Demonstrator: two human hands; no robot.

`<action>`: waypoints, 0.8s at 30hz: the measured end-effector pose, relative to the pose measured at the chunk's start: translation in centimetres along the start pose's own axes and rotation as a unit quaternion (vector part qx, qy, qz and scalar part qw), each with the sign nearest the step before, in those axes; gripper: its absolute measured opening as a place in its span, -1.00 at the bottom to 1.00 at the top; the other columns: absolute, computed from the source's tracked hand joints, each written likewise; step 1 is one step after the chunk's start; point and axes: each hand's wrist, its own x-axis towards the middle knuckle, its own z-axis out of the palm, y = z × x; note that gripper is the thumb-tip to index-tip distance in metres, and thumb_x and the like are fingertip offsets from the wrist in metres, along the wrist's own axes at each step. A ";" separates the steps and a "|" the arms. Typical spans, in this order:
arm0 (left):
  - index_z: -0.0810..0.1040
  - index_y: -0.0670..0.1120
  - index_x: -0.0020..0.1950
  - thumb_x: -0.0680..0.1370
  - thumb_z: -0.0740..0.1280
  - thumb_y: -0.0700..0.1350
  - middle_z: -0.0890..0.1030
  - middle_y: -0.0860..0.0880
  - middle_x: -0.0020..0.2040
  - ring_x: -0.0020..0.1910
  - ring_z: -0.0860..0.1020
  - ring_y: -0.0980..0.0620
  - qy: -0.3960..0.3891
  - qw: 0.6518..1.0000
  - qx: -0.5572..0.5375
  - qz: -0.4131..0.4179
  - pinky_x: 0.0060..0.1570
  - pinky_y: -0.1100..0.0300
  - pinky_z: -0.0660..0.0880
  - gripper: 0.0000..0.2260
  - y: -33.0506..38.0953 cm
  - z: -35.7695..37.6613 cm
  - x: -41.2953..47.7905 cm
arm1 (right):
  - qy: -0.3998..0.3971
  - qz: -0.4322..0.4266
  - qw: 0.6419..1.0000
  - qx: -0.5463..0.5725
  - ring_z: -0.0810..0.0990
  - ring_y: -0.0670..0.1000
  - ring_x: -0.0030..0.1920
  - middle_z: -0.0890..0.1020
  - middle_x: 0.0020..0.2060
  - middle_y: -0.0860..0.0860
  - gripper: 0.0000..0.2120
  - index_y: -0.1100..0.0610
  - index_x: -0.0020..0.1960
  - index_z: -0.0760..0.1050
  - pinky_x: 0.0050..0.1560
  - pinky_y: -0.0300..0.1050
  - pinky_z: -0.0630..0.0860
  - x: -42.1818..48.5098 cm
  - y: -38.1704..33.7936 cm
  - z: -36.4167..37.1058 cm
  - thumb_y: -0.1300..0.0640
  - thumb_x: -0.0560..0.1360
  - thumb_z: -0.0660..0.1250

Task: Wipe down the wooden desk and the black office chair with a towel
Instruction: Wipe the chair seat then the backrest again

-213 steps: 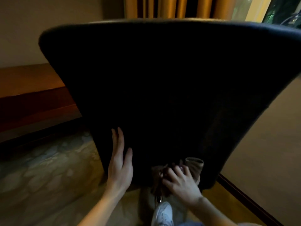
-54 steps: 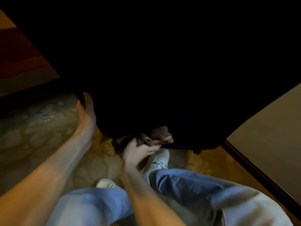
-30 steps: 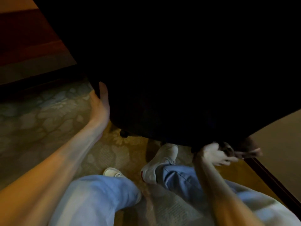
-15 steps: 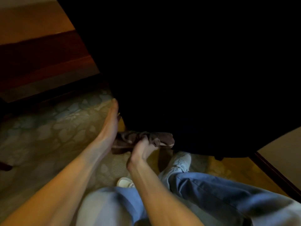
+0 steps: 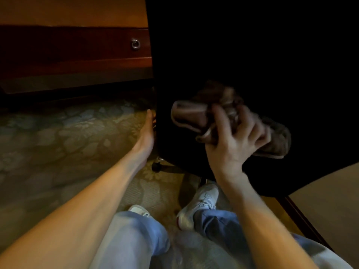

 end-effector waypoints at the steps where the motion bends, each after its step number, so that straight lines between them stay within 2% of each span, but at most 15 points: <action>1: 0.61 0.18 0.23 0.70 -0.12 0.27 0.70 0.19 0.12 0.13 0.61 0.30 0.005 1.000 0.002 -0.002 0.20 0.29 0.44 -0.48 -0.1 -0.1 0.1 | -0.041 -0.023 0.999 -0.010 0.38 0.18 0.21 0.38 0.30 0.10 -0.65 -0.11 0.36 0.46 0.21 0.17 0.25 -2.3 -0.2 1.0 -0.02 0.57 0.29; 3: 0.62 0.14 0.18 0.72 -0.09 0.23 0.72 0.17 0.04 0.06 0.63 0.30 0.026 1.000 -0.011 -0.007 0.13 0.27 0.45 -0.51 -0.4 -0.4 1.1 | -0.190 -0.083 0.978 -0.019 0.39 0.20 0.20 0.38 0.31 0.12 -0.54 -0.10 0.34 0.47 0.18 0.17 0.31 -8.6 -0.5 3.2 0.05 0.46 0.40; 5: 0.60 0.13 0.11 0.73 -0.06 0.18 0.71 0.21 -0.05 -0.06 0.62 0.35 0.054 0.998 -0.021 0.001 0.00 0.37 0.44 -0.56 -1.3 -0.7 2.0 | -0.371 -0.166 0.914 -0.017 0.42 0.19 0.20 0.39 0.30 0.13 -0.36 -0.08 0.28 0.60 0.10 0.17 0.55 -15.4 -0.7 5.1 0.06 0.22 0.64; 6: 0.60 0.13 0.13 0.73 -0.06 0.18 0.70 0.20 -0.02 -0.04 0.62 0.35 0.056 0.998 -0.021 0.008 -0.03 0.39 0.43 -0.57 -1.7 -0.6 2.0 | -0.444 -0.182 0.877 -0.013 0.43 0.17 0.20 0.42 0.29 0.13 -0.29 -0.06 0.23 0.65 0.06 0.13 0.63 -17.6 -0.7 5.4 0.07 0.10 0.71; 8: 0.57 0.13 0.22 0.73 -0.07 0.16 0.68 0.18 0.08 0.03 0.60 0.36 0.038 0.999 -0.025 0.018 -0.05 0.46 0.42 -0.58 -2.6 -1.0 2.0 | -0.526 -0.164 0.834 -0.002 0.47 0.18 0.23 0.56 0.26 0.14 -0.21 -0.03 0.20 0.69 0.04 0.11 0.65 -18.9 -1.3 5.7 0.11 -0.03 0.75; 9: 0.56 0.13 0.24 0.73 -0.07 0.15 0.67 0.19 0.07 0.02 0.60 0.37 0.031 0.999 -0.038 0.009 -0.10 0.52 0.43 -0.59 -2.9 -1.2 1.9 | -0.560 -0.155 0.814 -0.013 0.53 0.21 0.24 0.62 0.23 0.14 -0.19 -0.03 0.18 0.69 0.02 0.12 0.66 -18.8 -1.6 5.8 0.12 -0.07 0.76; 11: 0.55 0.13 0.24 0.72 -0.08 0.16 0.69 0.25 0.01 0.01 0.61 0.38 0.014 0.999 -0.047 0.003 -0.14 0.54 0.44 -0.58 -2.7 -1.4 1.5 | -0.576 -0.166 0.800 -0.014 0.63 0.23 0.20 0.66 0.20 0.14 -0.21 -0.03 0.16 0.70 -0.02 0.16 0.66 -18.0 -1.8 5.7 0.08 -0.07 0.77; 13: 0.58 0.14 0.24 0.70 -0.10 0.23 0.70 0.24 0.04 0.06 0.62 0.33 0.004 0.999 -0.038 0.011 0.04 0.37 0.47 -0.52 -2.1 -2.2 2.1 | -0.543 -0.238 0.805 -0.002 0.55 0.25 0.21 0.60 0.21 0.14 -0.36 -0.02 0.19 0.66 0.06 0.31 0.60 -14.9 -2.6 4.9 0.01 0.13 0.72; 15: 0.61 0.09 0.19 0.67 -0.12 0.30 0.72 0.15 0.04 0.10 0.63 0.22 -0.013 0.999 -0.052 -0.006 0.29 0.15 0.42 -0.44 -1.6 -2.9 2.6 | -0.413 -0.300 0.857 0.077 0.52 0.23 0.21 0.58 0.22 0.12 -0.63 0.00 0.19 0.63 0.20 0.33 0.42 -11.4 -3.7 4.1 0.03 0.40 0.56; 16: 0.62 0.05 0.16 0.67 -0.14 0.32 0.73 0.10 0.03 0.12 0.63 0.17 -0.018 0.998 -0.055 -0.017 0.33 0.10 0.39 -0.39 -1.4 -3.2 2.9 | -0.339 -0.322 0.878 0.107 0.56 0.22 0.20 0.60 0.20 0.11 -0.77 0.01 0.16 0.63 0.23 0.29 0.36 -9.2 -4.8 3.9 0.08 0.51 0.44; 18: 0.63 -0.02 0.15 0.63 -0.16 0.39 0.74 0.02 0.06 0.13 0.65 0.12 -0.038 0.997 -0.050 -0.039 0.27 0.12 0.40 -0.30 -0.3 -3.6 2.9 | -0.271 -0.355 0.887 0.115 0.58 0.20 0.23 0.63 0.18 0.10 -0.83 0.02 0.11 0.62 0.28 0.27 0.31 -5.5 -7.2 4.4 0.15 0.59 0.29; 19: 0.62 -0.05 0.18 0.61 -0.17 0.42 0.73 0.00 0.07 0.11 0.66 0.12 -0.051 0.997 -0.044 -0.041 0.22 0.14 0.42 -0.25 0.1 -3.7 3.0 | -0.276 -0.383 0.878 0.081 0.57 0.19 0.27 0.64 0.19 0.09 -0.83 0.00 0.10 0.64 0.33 0.27 0.28 -4.7 -7.9 5.6 0.11 0.57 0.31; 20: 0.61 -0.07 0.22 0.59 -0.19 0.44 0.73 -0.01 0.09 0.10 0.67 0.13 -0.059 0.997 -0.042 -0.039 0.17 0.16 0.43 -0.22 0.1 -3.8 2.9 | -0.315 -0.419 0.852 0.018 0.56 0.15 0.31 0.64 0.23 0.05 -0.81 -0.05 0.11 0.66 0.38 0.24 0.26 -4.7 -8.4 6.9 0.03 0.52 0.38; 22: 0.58 -0.07 0.30 0.59 -0.24 0.42 0.72 0.02 0.13 0.12 0.66 0.19 -0.075 0.995 -0.053 -0.035 0.10 0.25 0.45 -0.19 -0.3 -3.7 2.8 | -0.408 -0.479 0.769 -0.113 0.54 0.04 0.37 0.62 0.31 -0.06 -0.65 -0.20 0.18 0.67 0.43 0.14 0.28 -5.4 -8.0 8.7 -0.11 0.40 0.44; 24: 0.52 -0.03 0.41 0.59 -0.26 0.39 0.67 0.09 0.23 0.20 0.60 0.27 -0.080 0.994 -0.067 -0.034 0.11 0.39 0.45 -0.21 -0.9 -3.7 2.1 | -0.423 -0.532 0.719 -0.146 0.46 0.07 0.46 0.54 0.42 0.00 -0.53 -0.14 0.38 0.56 0.49 0.11 0.26 -7.5 -7.5 9.8 0.04 0.51 0.18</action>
